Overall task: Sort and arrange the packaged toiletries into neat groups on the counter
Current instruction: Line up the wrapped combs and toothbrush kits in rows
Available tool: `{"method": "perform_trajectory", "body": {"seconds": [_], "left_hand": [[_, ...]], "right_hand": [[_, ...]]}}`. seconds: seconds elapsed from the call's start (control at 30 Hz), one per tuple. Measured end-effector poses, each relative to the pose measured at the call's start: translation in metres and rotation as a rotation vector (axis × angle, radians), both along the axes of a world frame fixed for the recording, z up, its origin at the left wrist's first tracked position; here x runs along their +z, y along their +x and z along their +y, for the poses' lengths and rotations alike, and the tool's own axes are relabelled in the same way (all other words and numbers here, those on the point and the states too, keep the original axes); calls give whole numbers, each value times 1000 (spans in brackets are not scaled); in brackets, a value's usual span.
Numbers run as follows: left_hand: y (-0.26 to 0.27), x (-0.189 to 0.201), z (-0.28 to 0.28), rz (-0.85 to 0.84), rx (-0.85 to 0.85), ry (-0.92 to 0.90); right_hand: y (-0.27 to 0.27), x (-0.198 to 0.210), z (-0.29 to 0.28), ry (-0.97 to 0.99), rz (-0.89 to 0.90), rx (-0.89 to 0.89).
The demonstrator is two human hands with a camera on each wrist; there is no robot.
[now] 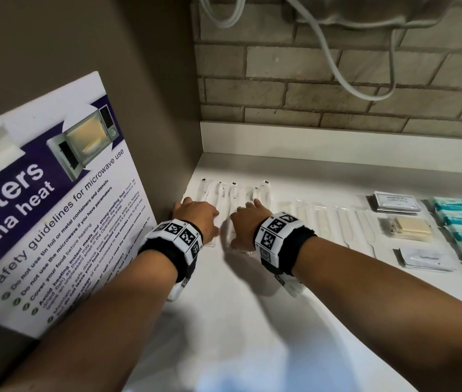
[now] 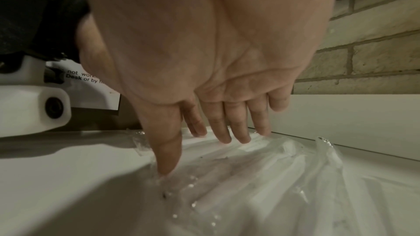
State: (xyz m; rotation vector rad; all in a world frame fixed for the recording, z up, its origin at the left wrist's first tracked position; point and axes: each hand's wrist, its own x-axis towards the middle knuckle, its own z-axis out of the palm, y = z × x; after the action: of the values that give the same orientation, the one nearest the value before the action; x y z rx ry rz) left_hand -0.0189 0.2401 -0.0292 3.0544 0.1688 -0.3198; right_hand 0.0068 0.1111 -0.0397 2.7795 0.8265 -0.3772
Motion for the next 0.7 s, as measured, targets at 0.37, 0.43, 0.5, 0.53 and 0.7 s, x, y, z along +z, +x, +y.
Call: {"method": "perform_trajectory", "body": {"seconds": [0.37, 0.43, 0.5, 0.53, 0.7], "left_hand": [[5, -7, 12, -120, 208, -163], [3, -10, 15, -111, 240, -183], [3, -14, 17, -115, 258, -203], [2, -15, 18, -123, 261, -209], [2, -19, 23, -129, 256, -208]], "right_hand": [[-6, 16, 18, 85, -39, 57], [-8, 15, 26, 84, -20, 61], [-8, 12, 32, 63, -6, 60], [-8, 10, 34, 40, 0, 55], [-7, 4, 37, 15, 23, 35]]}}
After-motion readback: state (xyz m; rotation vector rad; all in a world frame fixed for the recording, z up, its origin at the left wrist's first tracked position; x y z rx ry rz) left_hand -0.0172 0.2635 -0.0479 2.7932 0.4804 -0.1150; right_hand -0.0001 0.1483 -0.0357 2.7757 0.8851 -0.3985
